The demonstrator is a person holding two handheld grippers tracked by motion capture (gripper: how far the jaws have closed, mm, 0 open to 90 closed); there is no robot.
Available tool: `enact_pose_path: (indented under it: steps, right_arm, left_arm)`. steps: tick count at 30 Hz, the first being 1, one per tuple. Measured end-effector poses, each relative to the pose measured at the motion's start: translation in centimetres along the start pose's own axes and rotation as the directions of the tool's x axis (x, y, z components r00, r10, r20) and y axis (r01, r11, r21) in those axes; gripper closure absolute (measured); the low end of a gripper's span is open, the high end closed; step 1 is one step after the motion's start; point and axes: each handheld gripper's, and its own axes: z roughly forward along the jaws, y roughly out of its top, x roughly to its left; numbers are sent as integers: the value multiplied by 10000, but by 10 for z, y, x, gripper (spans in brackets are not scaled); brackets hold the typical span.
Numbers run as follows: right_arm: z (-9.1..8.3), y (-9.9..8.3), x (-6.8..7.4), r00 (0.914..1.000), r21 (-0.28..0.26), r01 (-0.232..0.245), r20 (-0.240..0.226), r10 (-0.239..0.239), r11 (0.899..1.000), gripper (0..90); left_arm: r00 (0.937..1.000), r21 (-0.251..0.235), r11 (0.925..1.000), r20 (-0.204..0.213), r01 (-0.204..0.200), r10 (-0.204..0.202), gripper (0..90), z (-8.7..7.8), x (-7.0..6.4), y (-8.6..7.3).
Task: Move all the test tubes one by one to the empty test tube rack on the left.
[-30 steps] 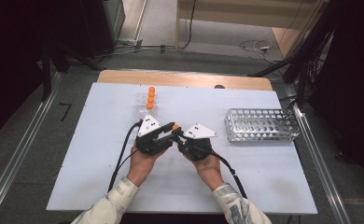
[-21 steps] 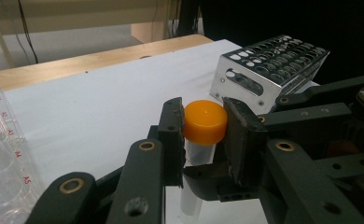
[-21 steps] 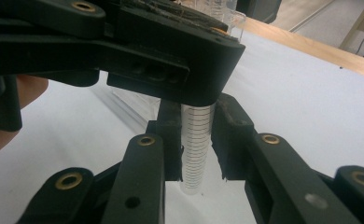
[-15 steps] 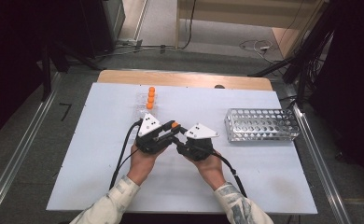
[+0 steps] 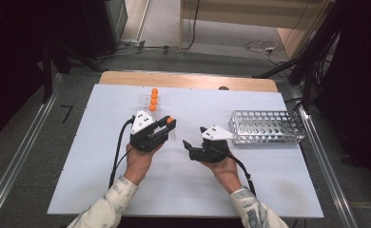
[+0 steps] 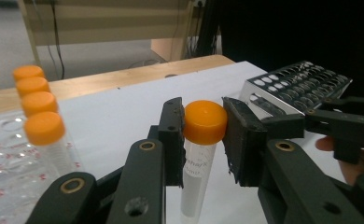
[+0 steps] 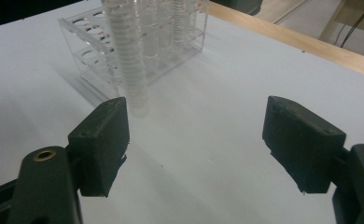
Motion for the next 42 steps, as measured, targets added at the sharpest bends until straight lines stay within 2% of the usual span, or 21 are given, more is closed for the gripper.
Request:
enact_pose_path:
  steps: [12, 20, 28, 30, 37, 42]
  right_arm:
    - [-13, -11, -21, 9983, 80, -351, 473, 347, 9994, 215]
    - [-14, -12, -22, 9977, 96, -403, 549, 398, 9991, 218]
    - [-14, -13, -22, 9979, 91, -375, 530, 370, 9993, 219]
    - [-14, -13, -22, 9977, 92, -395, 555, 389, 9992, 220]
    - [-15, -13, -23, 9974, 59, -457, 568, 453, 9989, 222]
    - [-14, -14, -23, 9978, 124, -372, 560, 365, 9992, 222]
  left_arm:
    - [9976, -485, 9986, -645, 209, -240, 701, -15, 23, 17]
    - [9926, -781, 9962, -1125, 375, -462, 701, -20, 38, 21]
    - [9846, -941, 9953, -1702, 237, -396, 700, -19, 48, 21]
    - [9817, -890, 9959, -1874, 168, -333, 701, -17, 50, 20]
    - [9788, -424, 9991, -2044, 3, -90, 700, -5, 51, 14]
    - [9749, 97, 9999, -2225, -45, 65, 699, 8, 52, -5]
